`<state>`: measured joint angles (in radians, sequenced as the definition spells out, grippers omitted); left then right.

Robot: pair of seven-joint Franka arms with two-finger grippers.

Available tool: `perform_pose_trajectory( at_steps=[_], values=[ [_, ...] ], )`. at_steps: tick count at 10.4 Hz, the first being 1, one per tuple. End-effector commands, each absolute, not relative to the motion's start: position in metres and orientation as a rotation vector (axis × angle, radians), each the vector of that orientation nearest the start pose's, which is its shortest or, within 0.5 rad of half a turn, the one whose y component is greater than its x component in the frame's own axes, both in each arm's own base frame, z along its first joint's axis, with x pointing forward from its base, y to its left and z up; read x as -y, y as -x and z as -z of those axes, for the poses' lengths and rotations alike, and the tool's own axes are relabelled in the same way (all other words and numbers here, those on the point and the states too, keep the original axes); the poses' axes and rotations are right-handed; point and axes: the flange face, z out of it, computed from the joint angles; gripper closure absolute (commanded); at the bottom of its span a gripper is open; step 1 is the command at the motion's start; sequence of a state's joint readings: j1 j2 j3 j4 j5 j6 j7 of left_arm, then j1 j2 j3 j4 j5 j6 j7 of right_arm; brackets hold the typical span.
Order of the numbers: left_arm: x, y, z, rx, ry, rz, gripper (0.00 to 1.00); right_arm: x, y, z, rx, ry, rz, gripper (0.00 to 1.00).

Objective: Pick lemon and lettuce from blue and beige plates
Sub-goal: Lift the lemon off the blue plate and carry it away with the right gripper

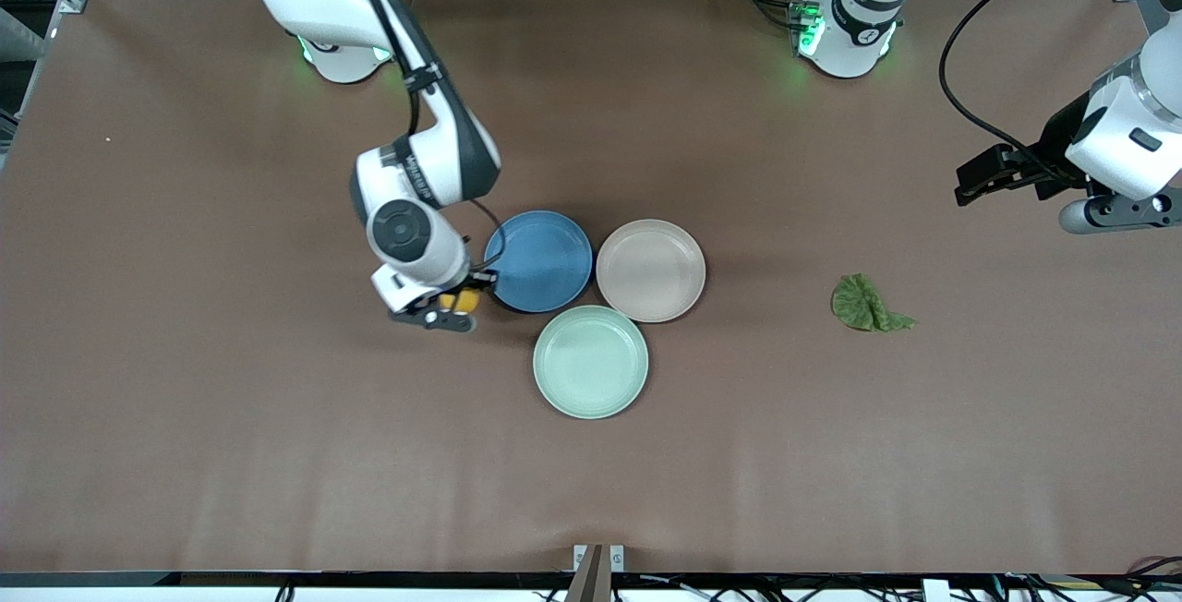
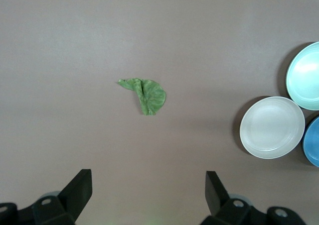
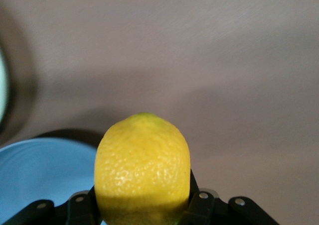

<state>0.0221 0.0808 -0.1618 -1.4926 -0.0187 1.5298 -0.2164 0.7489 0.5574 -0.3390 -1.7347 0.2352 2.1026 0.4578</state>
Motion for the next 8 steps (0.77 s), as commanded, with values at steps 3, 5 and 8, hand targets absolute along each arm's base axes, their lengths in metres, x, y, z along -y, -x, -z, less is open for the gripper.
perform_pose_trajectory(
  at_steps=[3, 5, 8],
  values=[
    [0.070, -0.561, -0.617, 0.085, 3.108, -0.083, 0.00, -0.200, -0.618, -0.283, -0.146, 3.180, -0.220, 0.64],
    [0.074, -0.559, -0.621, 0.064, 3.099, -0.070, 0.00, -0.157, -0.630, -0.282, -0.093, 3.171, -0.227, 0.64],
    [0.075, -0.558, -0.627, 0.063, 3.098, -0.050, 0.00, -0.079, -0.643, -0.278, -0.040, 3.149, -0.241, 0.64]
  ],
)
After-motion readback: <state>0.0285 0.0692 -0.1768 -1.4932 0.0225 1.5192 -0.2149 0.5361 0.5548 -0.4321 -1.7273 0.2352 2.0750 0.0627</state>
